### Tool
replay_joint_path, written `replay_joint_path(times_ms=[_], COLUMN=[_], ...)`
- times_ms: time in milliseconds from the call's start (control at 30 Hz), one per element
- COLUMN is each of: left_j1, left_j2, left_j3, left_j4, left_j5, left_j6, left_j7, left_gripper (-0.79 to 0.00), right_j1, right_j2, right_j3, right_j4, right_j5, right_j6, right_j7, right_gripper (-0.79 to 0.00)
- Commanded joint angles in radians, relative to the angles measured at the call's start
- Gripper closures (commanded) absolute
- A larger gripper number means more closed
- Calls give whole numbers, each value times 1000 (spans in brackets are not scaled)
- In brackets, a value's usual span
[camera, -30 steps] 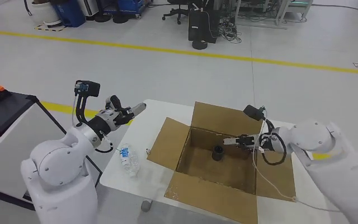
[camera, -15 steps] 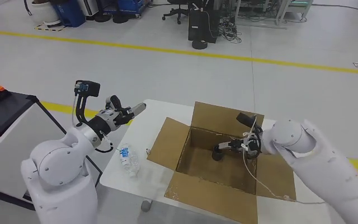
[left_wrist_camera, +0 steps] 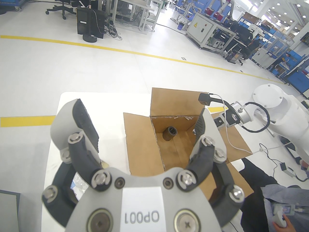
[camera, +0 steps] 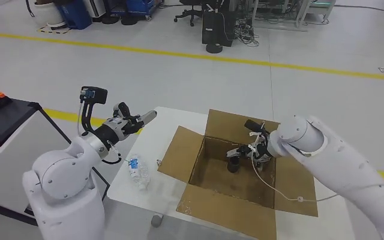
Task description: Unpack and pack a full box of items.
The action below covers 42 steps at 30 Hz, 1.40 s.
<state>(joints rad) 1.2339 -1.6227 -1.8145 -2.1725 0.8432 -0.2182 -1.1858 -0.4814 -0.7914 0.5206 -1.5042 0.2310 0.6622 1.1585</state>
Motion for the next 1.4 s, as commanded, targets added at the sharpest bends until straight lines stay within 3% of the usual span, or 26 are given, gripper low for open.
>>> replay_joint_path(times_ms=[0, 400, 700, 967, 1167, 1367], left_j1=[0, 0, 0, 0, 0, 0], left_j2=[0, 0, 0, 0, 0, 0], left_j3=[0, 0, 0, 0, 0, 0], left_j4=[0, 0, 0, 0, 0, 0], left_j5=[0, 0, 0, 0, 0, 0], left_j6=[0, 0, 0, 0, 0, 0], left_j7=[0, 0, 0, 0, 0, 0], left_gripper=[-785, -785, -785, -785, -785, -785], right_j1=[1, 19, 205, 203, 199, 195], right_j2=[0, -23, -93, -165, -193, -191], right_j3=[-1, -54, -351, -351, -351, -351], right_j4=[0, 106, 266, 267, 308, 331], right_j5=[0, 101, 383, 536, 581, 600], right_j6=[0, 25, 121, 345, 350, 350], right_j7=[0, -26, -121, -345, -350, -350], right_gripper=[-785, -785, -785, -785, -785, -785])
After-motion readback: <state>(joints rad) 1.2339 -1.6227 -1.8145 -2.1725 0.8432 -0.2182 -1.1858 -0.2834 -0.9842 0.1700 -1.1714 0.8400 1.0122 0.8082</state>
